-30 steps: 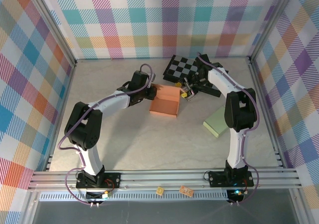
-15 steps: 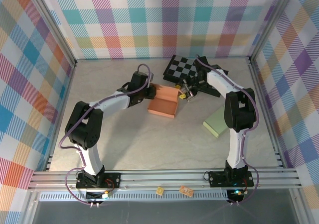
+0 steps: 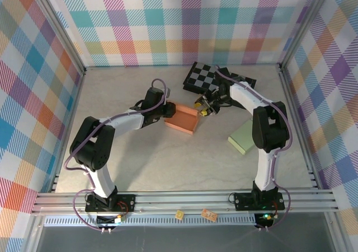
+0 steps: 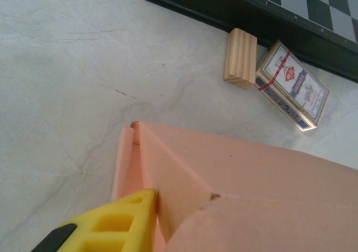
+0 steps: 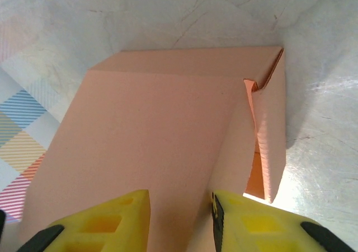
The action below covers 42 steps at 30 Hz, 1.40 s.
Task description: Fold the paper box
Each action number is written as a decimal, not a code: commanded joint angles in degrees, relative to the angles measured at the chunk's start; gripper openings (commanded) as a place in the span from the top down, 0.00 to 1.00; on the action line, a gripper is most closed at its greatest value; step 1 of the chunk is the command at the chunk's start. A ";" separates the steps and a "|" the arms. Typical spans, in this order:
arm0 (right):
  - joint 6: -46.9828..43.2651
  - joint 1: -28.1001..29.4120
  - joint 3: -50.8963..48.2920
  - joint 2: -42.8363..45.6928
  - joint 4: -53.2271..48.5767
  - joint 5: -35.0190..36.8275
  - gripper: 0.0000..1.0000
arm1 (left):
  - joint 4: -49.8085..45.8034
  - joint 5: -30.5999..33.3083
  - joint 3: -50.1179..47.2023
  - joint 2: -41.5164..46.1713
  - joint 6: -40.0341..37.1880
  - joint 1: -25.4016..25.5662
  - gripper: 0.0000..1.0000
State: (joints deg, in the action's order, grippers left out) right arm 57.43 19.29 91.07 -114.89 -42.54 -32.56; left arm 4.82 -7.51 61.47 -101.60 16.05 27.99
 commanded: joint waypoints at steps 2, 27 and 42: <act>-2.65 1.45 -1.48 2.03 0.18 1.95 0.66 | -0.84 -2.29 -1.60 2.95 2.70 0.75 0.73; -4.41 3.47 -2.97 1.48 0.80 6.36 0.69 | -8.78 -3.58 -3.62 2.99 7.50 0.79 0.59; -4.44 3.69 -1.33 -0.33 -0.17 6.80 0.69 | -14.10 -4.57 -3.99 3.99 8.54 0.75 0.57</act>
State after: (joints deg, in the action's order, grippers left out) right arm 53.47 22.59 87.85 -114.17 -41.47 -26.11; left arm -6.04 -11.11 57.56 -99.79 23.40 28.40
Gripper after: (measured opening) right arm 0.313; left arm 0.429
